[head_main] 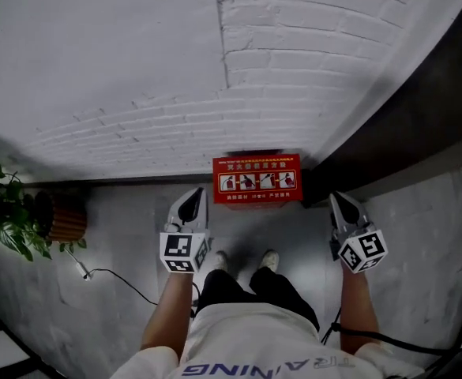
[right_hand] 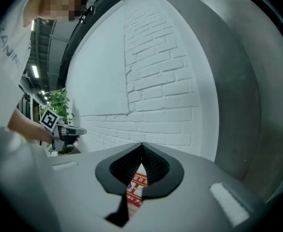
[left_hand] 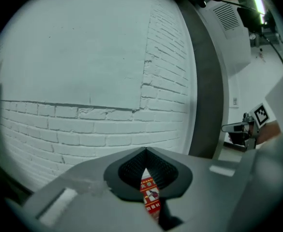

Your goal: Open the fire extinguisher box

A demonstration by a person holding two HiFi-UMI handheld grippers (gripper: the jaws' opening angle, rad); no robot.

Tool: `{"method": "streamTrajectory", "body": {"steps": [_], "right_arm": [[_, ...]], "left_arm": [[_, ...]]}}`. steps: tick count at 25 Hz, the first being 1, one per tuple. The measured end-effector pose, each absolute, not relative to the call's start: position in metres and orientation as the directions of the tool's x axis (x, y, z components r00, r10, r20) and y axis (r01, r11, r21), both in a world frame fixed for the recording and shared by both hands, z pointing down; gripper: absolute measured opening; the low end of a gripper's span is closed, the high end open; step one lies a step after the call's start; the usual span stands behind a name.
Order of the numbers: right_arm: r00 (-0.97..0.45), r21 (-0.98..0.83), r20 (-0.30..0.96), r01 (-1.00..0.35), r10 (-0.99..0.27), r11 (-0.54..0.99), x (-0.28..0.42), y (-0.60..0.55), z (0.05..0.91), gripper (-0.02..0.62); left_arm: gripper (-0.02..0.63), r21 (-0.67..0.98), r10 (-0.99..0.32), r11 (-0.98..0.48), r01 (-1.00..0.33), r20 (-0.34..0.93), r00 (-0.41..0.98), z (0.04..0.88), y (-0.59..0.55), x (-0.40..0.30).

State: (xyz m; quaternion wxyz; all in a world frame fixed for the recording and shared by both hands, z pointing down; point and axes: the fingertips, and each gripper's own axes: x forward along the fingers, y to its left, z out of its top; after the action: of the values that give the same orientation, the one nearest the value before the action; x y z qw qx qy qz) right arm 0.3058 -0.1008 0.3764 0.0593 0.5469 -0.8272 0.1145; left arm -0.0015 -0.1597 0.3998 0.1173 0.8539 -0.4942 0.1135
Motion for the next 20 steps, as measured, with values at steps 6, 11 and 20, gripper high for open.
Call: {"method": "streamTrajectory", "body": {"steps": [6,11,20], "right_arm": [[-0.476,-0.147,0.299,-0.879,-0.827,0.453,0.306,-0.126,0.437,0.006],[-0.476,-0.112,0.382,-0.874,-0.792,0.472,0.308,-0.134,0.519,0.006],[-0.440,-0.113,0.473,-0.890,-0.764,0.443,0.327,-0.125,0.681,0.006]], "left_arm": [[0.005,0.088,-0.809,-0.432,-0.898,0.401,0.429,0.467,-0.157,0.011],[0.005,0.041,-0.792,-0.451,-0.891,0.442,0.421,0.544,-0.169,0.010],[0.004,0.035,-0.771,-0.432,-0.901,0.503,0.390,0.688,-0.152,-0.011]]}}
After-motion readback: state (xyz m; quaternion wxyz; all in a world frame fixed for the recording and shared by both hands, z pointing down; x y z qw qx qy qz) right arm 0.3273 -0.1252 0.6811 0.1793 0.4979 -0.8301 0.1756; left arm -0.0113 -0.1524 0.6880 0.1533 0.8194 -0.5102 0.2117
